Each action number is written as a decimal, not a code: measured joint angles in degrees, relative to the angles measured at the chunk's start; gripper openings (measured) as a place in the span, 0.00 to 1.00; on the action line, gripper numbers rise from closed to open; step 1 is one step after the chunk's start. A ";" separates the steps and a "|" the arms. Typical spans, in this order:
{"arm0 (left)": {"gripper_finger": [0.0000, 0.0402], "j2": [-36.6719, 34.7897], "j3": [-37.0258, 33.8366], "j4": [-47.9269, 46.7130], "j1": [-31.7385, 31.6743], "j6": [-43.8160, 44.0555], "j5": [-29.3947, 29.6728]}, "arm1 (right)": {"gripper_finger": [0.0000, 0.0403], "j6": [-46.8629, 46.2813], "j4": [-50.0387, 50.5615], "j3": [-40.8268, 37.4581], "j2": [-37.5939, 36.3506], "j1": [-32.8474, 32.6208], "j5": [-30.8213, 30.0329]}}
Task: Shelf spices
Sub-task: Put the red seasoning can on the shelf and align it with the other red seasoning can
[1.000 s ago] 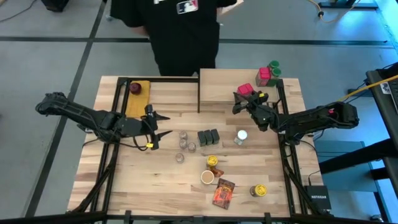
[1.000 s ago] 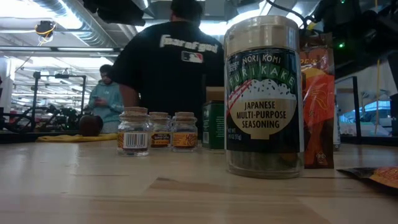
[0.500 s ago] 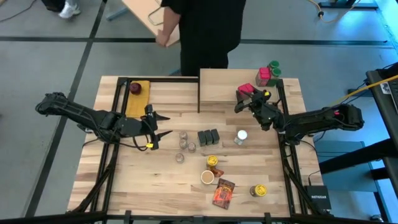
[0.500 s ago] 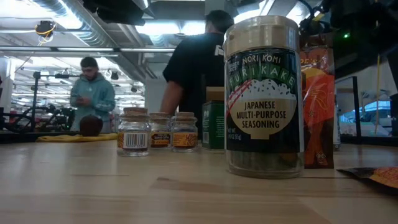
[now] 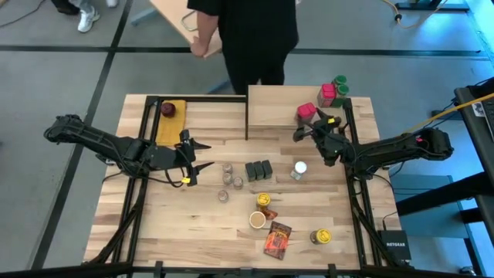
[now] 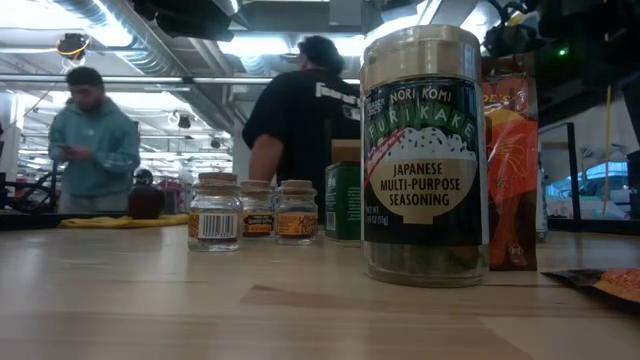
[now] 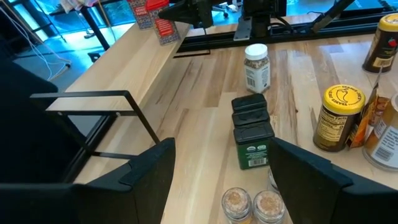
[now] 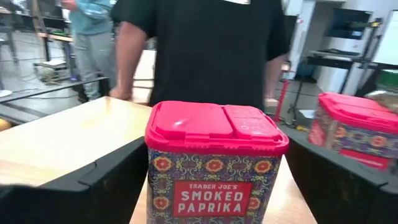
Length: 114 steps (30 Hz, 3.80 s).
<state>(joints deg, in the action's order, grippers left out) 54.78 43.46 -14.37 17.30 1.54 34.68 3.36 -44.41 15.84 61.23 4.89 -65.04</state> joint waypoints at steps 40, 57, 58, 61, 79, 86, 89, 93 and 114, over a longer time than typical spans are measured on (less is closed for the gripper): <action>0.62 0.02 0.00 0.33 -0.38 1.50 0.01 | 0.93 2.93 7.18 5.23 -2.10 -24.34 -24.72; 0.62 0.02 0.00 0.00 -0.52 2.56 0.02 | 0.93 3.31 9.77 0.04 -4.57 -16.05 -24.89; 0.62 0.02 0.00 -0.02 -0.52 2.54 0.03 | 0.93 3.33 10.44 0.04 -4.57 -15.32 -24.73; 0.62 0.02 0.00 -0.04 -0.52 2.53 0.04 | 0.93 2.76 12.73 0.04 -4.52 -14.52 -24.72; 0.62 0.02 0.00 -0.04 -0.52 2.50 0.04 | 0.93 3.13 14.59 0.07 -4.52 -3.06 -18.80; 0.62 0.02 0.00 -0.04 -0.52 2.36 0.04 | 0.93 4.18 14.55 0.35 -4.52 1.06 -14.17; 0.62 0.02 0.00 -0.04 -0.52 2.36 0.04 | 0.93 6.55 14.52 1.70 -4.58 0.83 -15.37; 0.62 0.02 0.00 -0.02 -0.52 2.37 0.04 | 0.93 9.03 14.35 5.18 -5.27 -3.65 -15.51; 0.62 0.00 0.00 0.52 -0.56 1.42 0.04 | 0.93 -9.40 25.65 8.90 1.40 -8.97 -4.58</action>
<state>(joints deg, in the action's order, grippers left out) 54.78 43.46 -13.85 16.74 2.97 34.72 -6.04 -18.76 24.73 62.64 -4.08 -69.62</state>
